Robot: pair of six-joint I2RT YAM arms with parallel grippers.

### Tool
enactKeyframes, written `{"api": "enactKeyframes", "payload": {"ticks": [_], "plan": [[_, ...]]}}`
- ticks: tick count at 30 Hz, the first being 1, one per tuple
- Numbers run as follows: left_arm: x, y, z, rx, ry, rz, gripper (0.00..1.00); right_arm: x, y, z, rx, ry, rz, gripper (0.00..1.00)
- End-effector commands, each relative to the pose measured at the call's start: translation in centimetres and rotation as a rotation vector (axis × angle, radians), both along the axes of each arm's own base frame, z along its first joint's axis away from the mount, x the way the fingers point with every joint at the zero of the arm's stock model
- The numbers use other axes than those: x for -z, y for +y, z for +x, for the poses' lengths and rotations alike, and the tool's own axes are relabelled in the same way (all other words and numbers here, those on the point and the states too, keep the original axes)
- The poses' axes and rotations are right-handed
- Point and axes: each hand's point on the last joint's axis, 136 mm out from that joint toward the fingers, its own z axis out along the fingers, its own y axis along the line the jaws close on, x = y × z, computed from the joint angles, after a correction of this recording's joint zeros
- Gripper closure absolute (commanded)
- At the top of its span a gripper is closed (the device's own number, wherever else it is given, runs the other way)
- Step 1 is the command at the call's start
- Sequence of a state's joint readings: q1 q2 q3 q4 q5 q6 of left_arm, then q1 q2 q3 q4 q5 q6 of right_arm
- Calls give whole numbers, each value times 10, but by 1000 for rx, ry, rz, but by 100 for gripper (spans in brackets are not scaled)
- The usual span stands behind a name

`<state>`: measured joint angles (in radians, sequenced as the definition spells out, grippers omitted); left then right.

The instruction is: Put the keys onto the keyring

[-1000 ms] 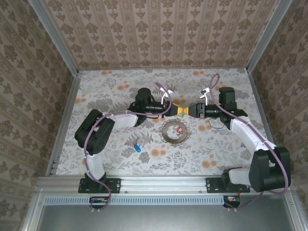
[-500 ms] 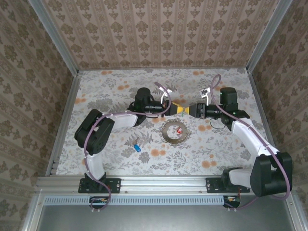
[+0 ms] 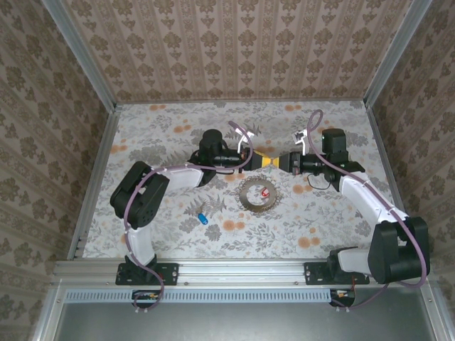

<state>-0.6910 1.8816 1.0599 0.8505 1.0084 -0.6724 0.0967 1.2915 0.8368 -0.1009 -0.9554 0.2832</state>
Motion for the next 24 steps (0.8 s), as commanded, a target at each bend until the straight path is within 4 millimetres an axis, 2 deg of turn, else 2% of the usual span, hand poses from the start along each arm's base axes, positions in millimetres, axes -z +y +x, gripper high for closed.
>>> {"api": "enactKeyframes", "payload": {"ticks": [1,2,4,5,8,12,20,22,24], "plan": [[5,5,6,-53,-8,24,71,-1,-4,2,24,-29,-50,98],[8,7,11,-88,-10,44,63,5,-9,2,48,-17,-82,98],[14,13,17,-153,-30,84,58,24,-22,3,112,40,-165,98],[18,17,20,-187,-40,110,56,33,-28,3,140,72,-203,98],[25,33,27,-294,-108,208,53,81,-60,0,271,270,-349,96],[30,55,33,-408,-194,321,52,116,-69,-6,294,409,-375,92],[23,91,33,-554,-281,394,49,158,-86,-11,282,534,-505,89],[23,98,33,-587,-284,402,48,165,-90,-10,287,533,-534,84],[21,104,32,-615,-289,402,45,168,-95,-4,301,515,-555,84]]}}
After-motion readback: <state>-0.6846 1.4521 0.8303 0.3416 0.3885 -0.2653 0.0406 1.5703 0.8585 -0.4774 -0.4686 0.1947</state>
